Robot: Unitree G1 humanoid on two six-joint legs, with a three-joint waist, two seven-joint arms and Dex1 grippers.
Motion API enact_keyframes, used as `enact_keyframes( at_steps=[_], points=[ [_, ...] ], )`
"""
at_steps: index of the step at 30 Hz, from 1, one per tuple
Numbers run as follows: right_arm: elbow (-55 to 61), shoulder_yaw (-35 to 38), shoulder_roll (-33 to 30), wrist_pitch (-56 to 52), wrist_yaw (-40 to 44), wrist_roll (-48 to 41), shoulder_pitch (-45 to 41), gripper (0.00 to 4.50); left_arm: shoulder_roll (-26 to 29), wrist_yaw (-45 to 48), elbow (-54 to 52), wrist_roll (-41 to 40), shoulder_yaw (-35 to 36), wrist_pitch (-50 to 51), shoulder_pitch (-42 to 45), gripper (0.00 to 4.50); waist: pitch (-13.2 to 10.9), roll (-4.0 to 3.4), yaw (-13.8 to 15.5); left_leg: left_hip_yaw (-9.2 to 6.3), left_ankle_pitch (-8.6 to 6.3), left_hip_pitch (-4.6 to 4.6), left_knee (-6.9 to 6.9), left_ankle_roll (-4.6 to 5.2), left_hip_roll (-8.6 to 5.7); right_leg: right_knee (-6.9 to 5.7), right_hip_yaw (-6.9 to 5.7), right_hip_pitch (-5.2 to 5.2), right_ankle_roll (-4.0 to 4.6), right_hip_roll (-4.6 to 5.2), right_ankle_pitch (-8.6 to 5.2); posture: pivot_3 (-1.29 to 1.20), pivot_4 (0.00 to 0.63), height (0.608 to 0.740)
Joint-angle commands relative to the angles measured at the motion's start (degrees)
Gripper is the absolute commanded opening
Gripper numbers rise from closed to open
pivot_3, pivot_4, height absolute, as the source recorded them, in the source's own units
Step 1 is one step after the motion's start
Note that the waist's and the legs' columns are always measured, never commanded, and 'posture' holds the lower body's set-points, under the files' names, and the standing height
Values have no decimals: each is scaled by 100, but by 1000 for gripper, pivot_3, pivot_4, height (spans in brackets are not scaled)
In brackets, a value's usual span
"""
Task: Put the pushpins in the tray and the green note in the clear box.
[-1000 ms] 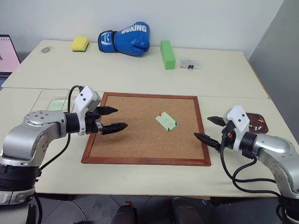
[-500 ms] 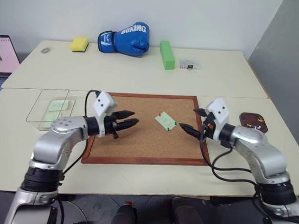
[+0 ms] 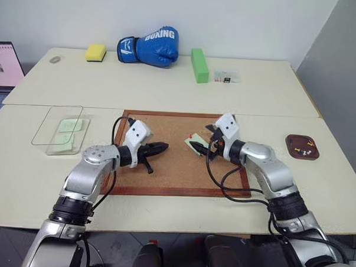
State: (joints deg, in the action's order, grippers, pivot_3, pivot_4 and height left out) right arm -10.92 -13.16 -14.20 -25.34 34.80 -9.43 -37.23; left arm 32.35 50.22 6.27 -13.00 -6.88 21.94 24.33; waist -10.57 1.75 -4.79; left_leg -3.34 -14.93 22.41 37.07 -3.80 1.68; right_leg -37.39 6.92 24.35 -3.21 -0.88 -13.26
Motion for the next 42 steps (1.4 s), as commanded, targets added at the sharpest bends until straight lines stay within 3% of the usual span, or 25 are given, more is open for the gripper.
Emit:
enact_keyframes(
  at_steps=[1, 8, 11, 27, 32, 42],
  points=[
    [-454, 23, 221, 266, 34, 95, -365, 4500, 137, 90, 132, 300, -173, -140, -24, 29, 1, 1, -1, -1, 0, -2, 0, 0, 0, -7, -2, 0, 1, 0, 0, 0, 150, 740],
    [-1775, -146, 584, 815, 90, 507, -974, 4500, 165, 144, 63, 326, -111, -64, 75, 29, 1, 0, -33, 3, 0, -49, -1, 0, -1, -45, 4, -17, -20, -3, -18, 0, 150, 740],
    [-2195, -147, 665, 1043, 45, 643, -1144, 4070, 199, 143, -11, 335, -73, -40, 54, 0, 1, 0, -39, 4, 1, -51, 0, 0, -1, -52, 6, -18, -23, -3, -20, 0, 150, 740],
    [-2853, -58, 838, 1436, 100, 862, -1416, 831, 284, 90, 137, 421, -28, -118, 148, 0, 1, 0, -99, 3, 1, -54, 0, 0, 0, -58, 7, -16, -16, -4, -17, 0, 150, 740],
    [-2977, -101, 842, 1437, 115, 935, -1447, 4, 288, 74, 126, 440, -21, -127, 143, 0, 1, 0, -129, 3, 1, -54, 0, 0, -1, -58, 7, -17, -21, -4, -19, 0, 150, 740],
    [-2264, 362, 935, 1404, 275, 434, -1389, 4, 301, 48, 137, 494, -3, -113, 133, 0, 0, -2, -143, 2, 2, -52, 0, 0, -1, -59, 7, -16, -20, -4, -18, 0, 150, 740]
  ],
)
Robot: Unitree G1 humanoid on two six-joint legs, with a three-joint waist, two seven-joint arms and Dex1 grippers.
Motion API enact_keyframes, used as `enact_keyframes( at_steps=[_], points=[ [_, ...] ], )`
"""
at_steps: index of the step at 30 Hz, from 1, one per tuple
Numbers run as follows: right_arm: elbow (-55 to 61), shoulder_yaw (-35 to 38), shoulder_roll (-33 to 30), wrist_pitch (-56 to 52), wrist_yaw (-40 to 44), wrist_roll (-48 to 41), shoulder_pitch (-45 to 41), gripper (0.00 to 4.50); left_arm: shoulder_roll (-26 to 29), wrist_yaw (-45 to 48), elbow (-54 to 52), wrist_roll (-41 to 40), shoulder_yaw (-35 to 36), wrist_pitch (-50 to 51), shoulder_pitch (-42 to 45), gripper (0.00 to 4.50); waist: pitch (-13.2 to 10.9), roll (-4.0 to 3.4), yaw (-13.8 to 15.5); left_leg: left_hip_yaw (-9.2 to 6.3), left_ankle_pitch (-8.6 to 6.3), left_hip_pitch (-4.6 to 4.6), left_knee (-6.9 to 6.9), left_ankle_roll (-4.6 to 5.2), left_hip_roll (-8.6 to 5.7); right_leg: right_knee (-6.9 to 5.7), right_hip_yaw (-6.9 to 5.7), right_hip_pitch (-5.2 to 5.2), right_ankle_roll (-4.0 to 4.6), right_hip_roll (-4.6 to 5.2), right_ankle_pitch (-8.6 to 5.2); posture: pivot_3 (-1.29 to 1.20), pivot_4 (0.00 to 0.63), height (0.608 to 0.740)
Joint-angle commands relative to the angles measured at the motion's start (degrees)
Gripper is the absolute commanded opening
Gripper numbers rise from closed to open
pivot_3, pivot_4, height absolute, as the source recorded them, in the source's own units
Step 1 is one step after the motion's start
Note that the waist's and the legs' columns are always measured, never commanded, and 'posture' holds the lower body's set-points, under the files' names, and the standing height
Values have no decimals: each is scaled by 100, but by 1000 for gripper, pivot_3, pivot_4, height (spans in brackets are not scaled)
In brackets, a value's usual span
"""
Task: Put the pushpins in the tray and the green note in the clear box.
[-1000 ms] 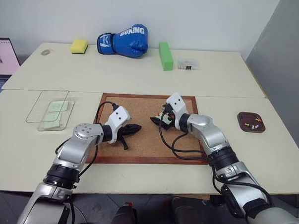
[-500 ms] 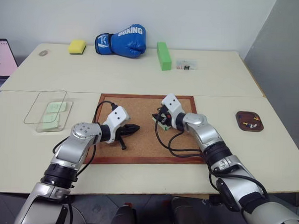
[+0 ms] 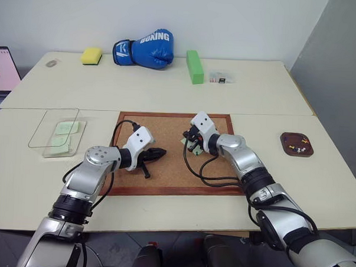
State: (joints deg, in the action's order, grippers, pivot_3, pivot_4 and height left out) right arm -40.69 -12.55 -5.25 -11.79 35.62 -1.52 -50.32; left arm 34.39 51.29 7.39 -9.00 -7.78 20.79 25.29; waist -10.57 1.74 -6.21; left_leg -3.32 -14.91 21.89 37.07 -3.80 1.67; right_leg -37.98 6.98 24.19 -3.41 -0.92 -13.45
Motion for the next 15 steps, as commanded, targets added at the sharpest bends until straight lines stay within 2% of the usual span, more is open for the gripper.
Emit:
enact_keyframes(
  at_steps=[1, 11, 15],
  points=[
    [846, 306, 16, -7, 232, -375, -53, 4, 104, -55, 28, 103, 82, 14, 33, 0, -1, -1, -5, 0, 0, 0, 0, 0, 0, 0, 0, 0, 0, 0, 0, 0, 150, 740],
    [1696, 305, -120, -452, 245, -431, 232, 4, 128, -10, 145, 232, -16, -36, 59, 0, -1, -1, -8, -1, 0, -2, 0, 0, 0, 0, -1, -1, -2, 0, -1, 0, 150, 740],
    [2101, 486, -257, -671, 15, -463, 352, 4, 117, 31, 166, 246, -23, -39, 79, 0, 0, -1, -7, -2, 0, -1, 0, 0, 0, 0, -1, 0, -3, 0, -2, 0, 150, 740]
  ],
)
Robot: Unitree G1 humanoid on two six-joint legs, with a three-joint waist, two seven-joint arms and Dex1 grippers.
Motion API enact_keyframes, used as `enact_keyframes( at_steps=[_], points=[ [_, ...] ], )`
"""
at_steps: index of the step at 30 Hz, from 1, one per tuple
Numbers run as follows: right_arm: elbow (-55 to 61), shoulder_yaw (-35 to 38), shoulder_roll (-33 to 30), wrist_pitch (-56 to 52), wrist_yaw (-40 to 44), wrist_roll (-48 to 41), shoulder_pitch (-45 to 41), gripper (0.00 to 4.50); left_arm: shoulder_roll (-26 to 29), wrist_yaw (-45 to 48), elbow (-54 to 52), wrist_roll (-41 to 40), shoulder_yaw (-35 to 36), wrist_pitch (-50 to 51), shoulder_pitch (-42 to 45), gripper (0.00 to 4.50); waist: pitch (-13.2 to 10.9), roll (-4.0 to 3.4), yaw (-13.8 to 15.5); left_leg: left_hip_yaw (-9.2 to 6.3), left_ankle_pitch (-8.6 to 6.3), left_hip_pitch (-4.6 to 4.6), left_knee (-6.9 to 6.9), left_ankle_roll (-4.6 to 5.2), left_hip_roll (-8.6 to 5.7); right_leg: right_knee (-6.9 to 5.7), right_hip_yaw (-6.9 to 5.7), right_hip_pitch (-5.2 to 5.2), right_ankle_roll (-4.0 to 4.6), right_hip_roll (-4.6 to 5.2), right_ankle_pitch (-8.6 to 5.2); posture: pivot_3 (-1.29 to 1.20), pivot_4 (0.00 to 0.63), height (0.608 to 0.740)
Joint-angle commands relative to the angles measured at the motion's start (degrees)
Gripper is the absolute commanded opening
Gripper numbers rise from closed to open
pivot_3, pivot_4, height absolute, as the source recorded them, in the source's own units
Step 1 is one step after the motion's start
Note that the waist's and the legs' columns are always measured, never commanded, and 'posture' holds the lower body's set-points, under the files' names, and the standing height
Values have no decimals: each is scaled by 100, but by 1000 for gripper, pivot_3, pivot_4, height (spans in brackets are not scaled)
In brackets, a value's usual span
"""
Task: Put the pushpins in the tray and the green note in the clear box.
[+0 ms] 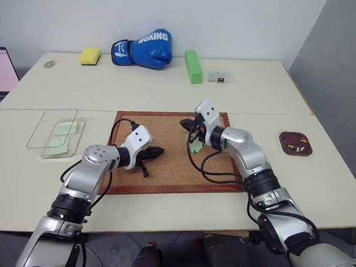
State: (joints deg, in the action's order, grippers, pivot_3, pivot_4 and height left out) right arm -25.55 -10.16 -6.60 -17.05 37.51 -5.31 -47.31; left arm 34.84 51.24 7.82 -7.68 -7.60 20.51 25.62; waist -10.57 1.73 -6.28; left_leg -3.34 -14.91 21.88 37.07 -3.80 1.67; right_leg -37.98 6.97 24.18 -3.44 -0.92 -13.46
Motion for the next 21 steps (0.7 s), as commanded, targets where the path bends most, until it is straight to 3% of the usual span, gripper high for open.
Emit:
enact_keyframes(
  at_steps=[1, 11, 21],
  points=[
    [731, 335, -191, -197, -301, -71, 111, 4, 66, 44, 122, 115, -44, -7, 53, 0, 0, 0, 2, 0, 0, 0, 0, 0, 0, 0, 0, 0, 0, 0, 0, 0, 150, 740],
    [2603, 1710, -1432, -1018, -1641, 181, 1260, 4, 70, 211, -100, 20, -117, 119, -88, 0, 1, 0, 61, 2, 0, 4, -3, 0, -1, 6, 2, 0, 0, 1, -2, 0, 150, 740],
    [2487, 2667, -2110, -1472, -2366, 247, 2203, 4, 133, 382, -90, 49, -160, 122, -23, 0, 4, -7, 60, 25, -1, -5, -4, 1, -1, 11, 22, -2, 0, -1, -3, 0, 150, 740]
  ],
)
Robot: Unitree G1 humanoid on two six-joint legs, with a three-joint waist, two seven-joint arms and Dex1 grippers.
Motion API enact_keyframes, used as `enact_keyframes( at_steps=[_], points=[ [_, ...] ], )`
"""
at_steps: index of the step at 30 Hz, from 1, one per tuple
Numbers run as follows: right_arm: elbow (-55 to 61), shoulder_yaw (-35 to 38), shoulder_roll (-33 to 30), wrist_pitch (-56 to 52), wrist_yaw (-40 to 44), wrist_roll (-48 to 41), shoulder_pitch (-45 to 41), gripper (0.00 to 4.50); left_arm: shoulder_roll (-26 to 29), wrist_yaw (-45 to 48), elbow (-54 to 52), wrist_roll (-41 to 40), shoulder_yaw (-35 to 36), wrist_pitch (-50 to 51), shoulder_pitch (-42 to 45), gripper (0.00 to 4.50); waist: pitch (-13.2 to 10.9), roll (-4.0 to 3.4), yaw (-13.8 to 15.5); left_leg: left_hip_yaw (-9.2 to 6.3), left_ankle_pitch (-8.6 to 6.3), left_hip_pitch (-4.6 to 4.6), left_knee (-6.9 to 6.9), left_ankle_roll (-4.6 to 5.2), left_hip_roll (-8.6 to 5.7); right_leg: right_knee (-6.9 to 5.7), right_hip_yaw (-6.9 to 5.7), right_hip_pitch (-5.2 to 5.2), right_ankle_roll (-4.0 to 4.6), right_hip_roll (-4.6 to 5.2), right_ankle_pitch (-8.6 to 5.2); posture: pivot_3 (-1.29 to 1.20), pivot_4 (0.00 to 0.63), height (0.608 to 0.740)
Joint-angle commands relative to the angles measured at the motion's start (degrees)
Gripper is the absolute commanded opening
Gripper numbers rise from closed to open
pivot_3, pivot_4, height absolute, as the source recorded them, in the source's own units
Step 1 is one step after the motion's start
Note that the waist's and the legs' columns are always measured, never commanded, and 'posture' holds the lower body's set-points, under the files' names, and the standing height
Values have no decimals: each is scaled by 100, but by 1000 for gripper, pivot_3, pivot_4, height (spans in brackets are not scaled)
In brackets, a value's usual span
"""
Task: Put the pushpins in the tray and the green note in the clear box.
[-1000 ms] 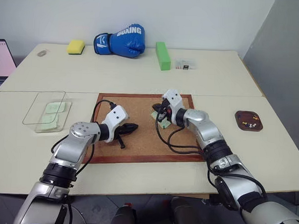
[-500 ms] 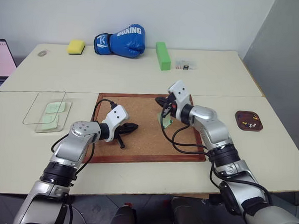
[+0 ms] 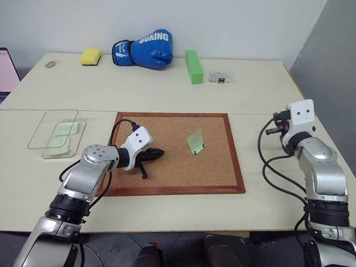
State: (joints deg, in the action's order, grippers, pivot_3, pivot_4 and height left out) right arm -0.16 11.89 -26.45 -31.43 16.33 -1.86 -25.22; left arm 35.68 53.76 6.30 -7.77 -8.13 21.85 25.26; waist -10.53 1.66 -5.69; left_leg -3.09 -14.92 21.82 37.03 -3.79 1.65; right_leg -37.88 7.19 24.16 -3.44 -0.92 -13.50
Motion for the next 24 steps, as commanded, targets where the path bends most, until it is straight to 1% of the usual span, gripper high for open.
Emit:
enact_keyframes(
  at_steps=[1, 9, 12, 17, 18, 21, 24],
  points=[
    [-167, 557, -124, -31, -310, -134, -30, 4, 45, 140, 92, 70, -112, -31, 36, 0, 0, 0, -1, 3, 0, 0, 1, 0, -2, 0, 3, 0, -1, 1, 0, 0, 150, 740],
    [-1042, 853, -111, 3, -551, -372, -418, 4, 23, 180, 152, 109, -139, -95, 89, 0, 0, 0, 2, 5, 0, -1, 1, 0, -2, 1, 4, -1, -1, 0, 1, 0, 150, 740],
    [-1340, 962, -45, -7, -546, -587, -585, 4, 34, 168, 106, 100, -132, -73, 63, 0, 0, 0, 5, 5, 0, -1, 0, 0, -3, 3, 4, -2, -2, 1, 1, 0, 150, 740],
    [-1919, 984, -106, 189, -637, -641, -793, 4, 42, 125, -27, 48, -70, 1, -18, 0, 0, 0, 11, 4, 0, 2, -1, 0, -2, 8, 3, -2, -1, 1, 1, 0, 150, 740],
    [-2016, 987, -114, 221, -659, -659, -835, 221, 48, 120, -38, 44, -66, 10, -27, 0, 0, 0, 10, 4, 0, 2, -1, 0, -2, 8, 4, -2, -1, 1, 1, 0, 150, 740],
    [-2242, 965, -136, 310, -688, -687, -964, 615, 59, 97, -55, 46, -44, 22, -48, 0, 0, -1, 1, 5, 0, 2, -3, 1, -2, 10, 4, -1, -1, 1, 1, 0, 150, 740],
    [-2359, 922, -163, 393, -708, -667, -1023, 1286, 54, 83, -48, 54, -36, 30, -37, 0, 0, -1, -2, 4, 0, 1, -3, 1, -2, 9, 4, -1, -1, 1, 1, 0, 150, 740]
  ],
)
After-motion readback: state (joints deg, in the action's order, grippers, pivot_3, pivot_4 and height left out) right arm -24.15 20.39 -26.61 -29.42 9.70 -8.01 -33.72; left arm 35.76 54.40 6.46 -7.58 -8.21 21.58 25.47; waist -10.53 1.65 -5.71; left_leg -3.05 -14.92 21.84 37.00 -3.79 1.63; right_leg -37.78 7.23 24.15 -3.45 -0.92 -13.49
